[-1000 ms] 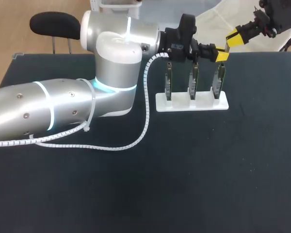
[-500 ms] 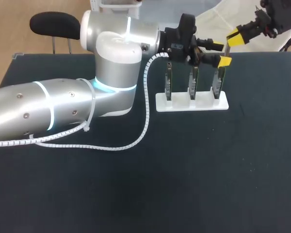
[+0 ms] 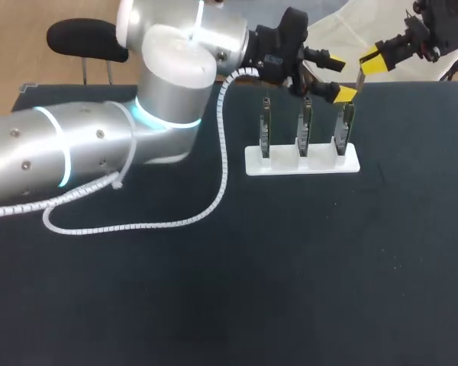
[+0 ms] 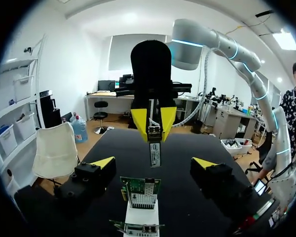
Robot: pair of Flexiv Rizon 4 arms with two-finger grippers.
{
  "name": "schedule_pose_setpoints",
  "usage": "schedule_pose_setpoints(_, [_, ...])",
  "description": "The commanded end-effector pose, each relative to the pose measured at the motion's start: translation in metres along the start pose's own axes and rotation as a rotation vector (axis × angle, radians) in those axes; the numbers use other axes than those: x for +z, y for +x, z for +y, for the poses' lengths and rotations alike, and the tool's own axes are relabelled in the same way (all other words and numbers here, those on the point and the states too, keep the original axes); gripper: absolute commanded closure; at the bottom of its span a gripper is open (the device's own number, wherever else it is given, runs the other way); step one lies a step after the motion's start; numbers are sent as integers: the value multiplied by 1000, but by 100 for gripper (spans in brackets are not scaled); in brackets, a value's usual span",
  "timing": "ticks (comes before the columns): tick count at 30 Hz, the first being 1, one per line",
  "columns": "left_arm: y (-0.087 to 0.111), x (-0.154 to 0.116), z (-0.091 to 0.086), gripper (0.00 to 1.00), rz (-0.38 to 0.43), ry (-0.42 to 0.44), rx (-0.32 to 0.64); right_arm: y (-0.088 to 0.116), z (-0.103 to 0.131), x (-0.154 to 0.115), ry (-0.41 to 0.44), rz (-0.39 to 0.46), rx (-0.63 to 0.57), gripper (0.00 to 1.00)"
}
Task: Pick up the optical module with the left hand, and insert it into the network port with the right hand.
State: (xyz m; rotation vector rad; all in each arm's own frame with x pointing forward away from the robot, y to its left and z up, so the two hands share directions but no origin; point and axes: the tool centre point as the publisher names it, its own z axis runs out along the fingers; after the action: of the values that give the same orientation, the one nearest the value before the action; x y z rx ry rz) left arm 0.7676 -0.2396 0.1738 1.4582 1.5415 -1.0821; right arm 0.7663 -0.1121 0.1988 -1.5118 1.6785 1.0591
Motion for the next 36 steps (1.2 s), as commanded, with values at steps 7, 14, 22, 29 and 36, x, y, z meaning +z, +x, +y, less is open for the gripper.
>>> schedule_pose_setpoints(7, [10,-5,-6,0,174,29,-42,-1,-1,2,1,4,-3,100])
schedule_pose_setpoints(14, [20,-5,-9,0,196,2,-65,0,-1,2,3,6,0,100])
schedule_pose_setpoints(22, [22,-8,-8,0,218,-5,-59,2,-2,1,0,12,3,100])
schedule_pose_setpoints(29, [23,-7,-8,0,221,3,-66,2,-3,0,-2,13,1,100])
schedule_pose_setpoints(36, [23,-7,-8,0,213,8,-67,2,-3,3,-27,10,-16,100])
